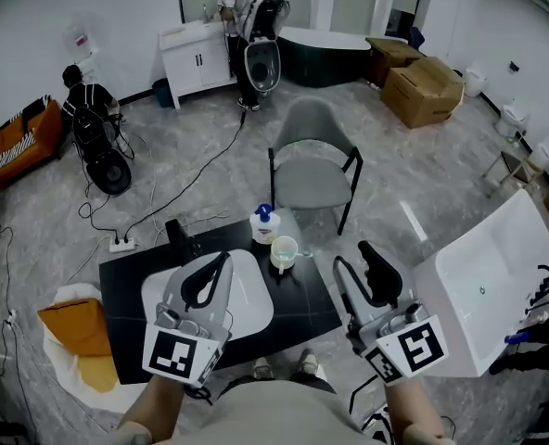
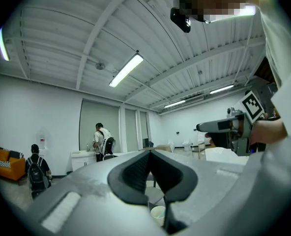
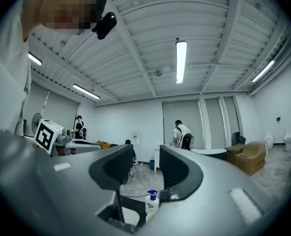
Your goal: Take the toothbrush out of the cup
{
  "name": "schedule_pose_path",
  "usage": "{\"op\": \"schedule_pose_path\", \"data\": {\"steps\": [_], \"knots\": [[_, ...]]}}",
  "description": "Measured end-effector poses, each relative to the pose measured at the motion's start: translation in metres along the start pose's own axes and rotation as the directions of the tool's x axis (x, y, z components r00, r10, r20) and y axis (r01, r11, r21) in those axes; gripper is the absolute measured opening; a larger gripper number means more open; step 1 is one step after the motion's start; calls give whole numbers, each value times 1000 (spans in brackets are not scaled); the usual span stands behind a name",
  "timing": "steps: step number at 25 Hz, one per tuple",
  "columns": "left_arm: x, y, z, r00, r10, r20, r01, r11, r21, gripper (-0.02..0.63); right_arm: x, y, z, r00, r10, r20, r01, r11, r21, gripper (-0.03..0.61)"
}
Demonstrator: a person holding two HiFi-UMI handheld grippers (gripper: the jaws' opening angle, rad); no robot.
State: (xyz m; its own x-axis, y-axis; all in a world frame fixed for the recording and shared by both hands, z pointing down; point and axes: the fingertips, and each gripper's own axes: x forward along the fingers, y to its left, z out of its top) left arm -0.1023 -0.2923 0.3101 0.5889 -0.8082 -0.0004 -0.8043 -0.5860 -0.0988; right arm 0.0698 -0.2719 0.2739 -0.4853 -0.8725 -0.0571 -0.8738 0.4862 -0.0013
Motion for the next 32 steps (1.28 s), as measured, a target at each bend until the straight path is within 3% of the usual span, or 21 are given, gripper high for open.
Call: {"op": "schedule_pose_path", "data": {"steps": [5, 10, 20, 32], "knots": [[14, 4, -4, 999, 46, -11, -47, 999, -5, 2, 19, -17, -13, 999, 48, -9, -48, 999, 4, 175], [33, 8, -15, 997, 72, -16, -72, 997, -9, 2, 42, -27, -30, 998, 55, -32, -58, 994, -87, 175], [80, 19, -74, 994, 77, -81, -81, 996, -46, 2, 87, -57, -119, 989, 74, -127, -67, 996, 54, 176], [117, 14, -157, 983, 4, -184, -28, 991, -129, 2, 119, -77, -263, 965, 71, -251, -16, 976, 216, 202]]}}
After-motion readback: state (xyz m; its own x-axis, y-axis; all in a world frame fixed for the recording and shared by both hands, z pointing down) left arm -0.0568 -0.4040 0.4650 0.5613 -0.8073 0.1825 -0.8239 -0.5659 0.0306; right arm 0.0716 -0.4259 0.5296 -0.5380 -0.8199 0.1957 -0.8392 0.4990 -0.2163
